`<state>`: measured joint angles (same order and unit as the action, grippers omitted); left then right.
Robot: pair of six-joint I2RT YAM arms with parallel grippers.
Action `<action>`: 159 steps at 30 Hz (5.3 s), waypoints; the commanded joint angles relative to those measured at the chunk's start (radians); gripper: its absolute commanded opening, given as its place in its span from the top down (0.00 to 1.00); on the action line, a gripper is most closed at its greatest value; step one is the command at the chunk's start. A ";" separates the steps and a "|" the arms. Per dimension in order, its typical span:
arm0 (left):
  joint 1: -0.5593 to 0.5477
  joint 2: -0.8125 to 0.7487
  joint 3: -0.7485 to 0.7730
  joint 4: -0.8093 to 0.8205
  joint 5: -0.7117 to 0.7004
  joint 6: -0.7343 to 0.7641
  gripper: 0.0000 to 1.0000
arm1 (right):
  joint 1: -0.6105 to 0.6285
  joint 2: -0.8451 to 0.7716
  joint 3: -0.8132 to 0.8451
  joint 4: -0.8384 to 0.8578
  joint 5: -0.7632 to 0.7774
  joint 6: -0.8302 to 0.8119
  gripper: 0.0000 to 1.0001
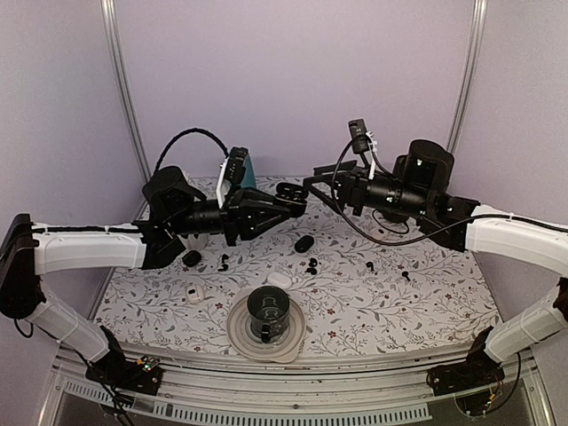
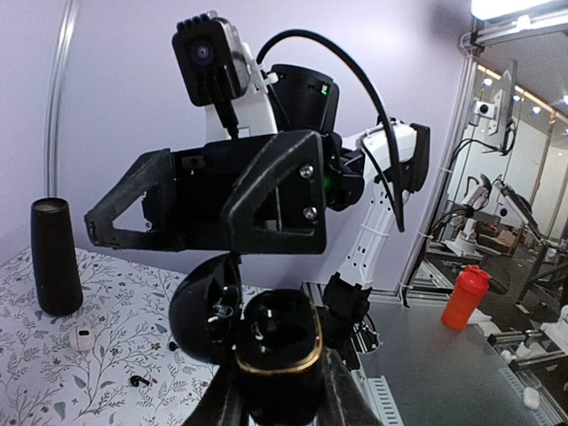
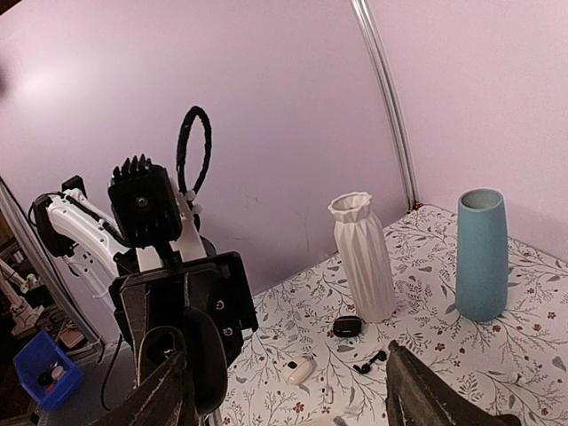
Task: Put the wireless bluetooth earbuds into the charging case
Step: Open the charging case, then adjust the left earbud at the center of the board.
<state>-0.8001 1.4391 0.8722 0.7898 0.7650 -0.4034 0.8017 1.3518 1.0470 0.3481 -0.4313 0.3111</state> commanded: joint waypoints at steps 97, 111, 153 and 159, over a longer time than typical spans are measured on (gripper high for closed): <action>0.073 -0.195 -0.133 -0.021 -0.233 0.031 1.00 | -0.288 0.266 -0.229 -0.455 0.346 0.278 0.44; 0.073 -0.205 -0.134 -0.024 -0.231 0.030 1.00 | -0.324 0.389 -0.101 -0.522 0.401 0.201 0.59; 0.073 -0.191 -0.127 -0.027 -0.226 0.023 1.00 | -0.280 0.513 0.035 -0.709 0.480 0.083 0.76; 0.073 -0.189 -0.125 -0.027 -0.225 0.023 1.00 | -0.252 0.527 0.071 -0.744 0.497 0.080 0.77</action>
<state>-0.7380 1.2438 0.7414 0.7586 0.5373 -0.3847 0.5266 1.8561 1.0809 -0.3550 0.0360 0.3923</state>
